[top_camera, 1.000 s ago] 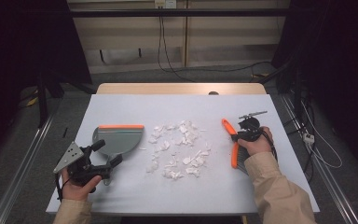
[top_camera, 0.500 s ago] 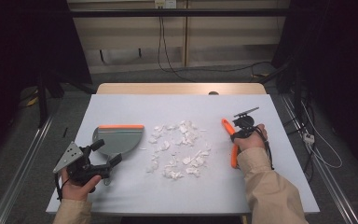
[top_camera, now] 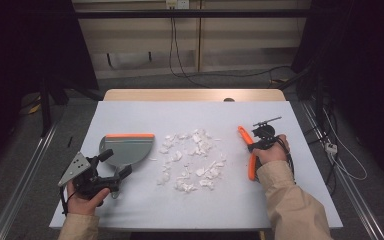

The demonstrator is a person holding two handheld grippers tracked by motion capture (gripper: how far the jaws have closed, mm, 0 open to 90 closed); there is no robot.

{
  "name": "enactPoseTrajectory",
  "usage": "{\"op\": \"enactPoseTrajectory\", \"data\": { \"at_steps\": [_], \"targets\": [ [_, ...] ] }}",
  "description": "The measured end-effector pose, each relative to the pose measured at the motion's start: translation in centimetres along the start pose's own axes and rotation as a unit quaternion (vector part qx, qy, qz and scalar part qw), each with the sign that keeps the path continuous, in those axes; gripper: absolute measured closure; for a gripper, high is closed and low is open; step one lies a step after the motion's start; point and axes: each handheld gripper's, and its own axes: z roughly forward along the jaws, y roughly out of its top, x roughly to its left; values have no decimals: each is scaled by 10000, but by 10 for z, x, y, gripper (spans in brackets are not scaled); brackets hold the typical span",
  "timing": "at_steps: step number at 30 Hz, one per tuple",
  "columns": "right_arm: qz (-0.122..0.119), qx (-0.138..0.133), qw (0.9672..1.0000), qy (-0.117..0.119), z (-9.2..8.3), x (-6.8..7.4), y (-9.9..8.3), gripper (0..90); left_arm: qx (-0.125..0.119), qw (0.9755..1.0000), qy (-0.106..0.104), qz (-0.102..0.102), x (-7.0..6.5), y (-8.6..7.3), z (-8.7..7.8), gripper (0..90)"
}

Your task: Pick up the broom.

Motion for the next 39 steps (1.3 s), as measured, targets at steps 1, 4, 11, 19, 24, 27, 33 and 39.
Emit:
{"op": "enactPoseTrajectory", "data": {
  "at_steps": [1, 4, 11, 19, 24, 27, 33, 39],
  "targets": [
    [0, 0, 10000, 0, 0, 0, 0, 718, -22, 10000, 9, -16, 0, 0, 0, 64],
    [-60, -49, 10000, 5, -1, 0, -1, 718, -8, 10000, -7, 2, 0, 0, 1, 64],
    [-240, -309, 9992, 38, -7, 3, -1, 719, -60, 10000, -10, -44, 0, 1, 2, 64],
    [-144, -1499, 9878, 396, -41, -5, -10, 720, -136, 9997, -178, -96, -12, 12, 9, 55],
    [-191, -2148, 9756, 407, -60, -5, -22, 721, -94, 9993, -364, 52, -36, 24, 25, 44],
    [-169, -2455, 9681, 468, -68, -5, -29, 721, -53, 9981, -608, 83, -54, 30, 39, 47],
    [-109, -3147, 9480, 471, -87, 0, -52, 722, 90, 9949, -1003, 24, -85, 33, 80, 50],
    [-259, -3382, 9398, 414, -97, 4, -61, 722, 372, 9896, -1377, 176, -113, 28, 119, 92]
  ]
}}
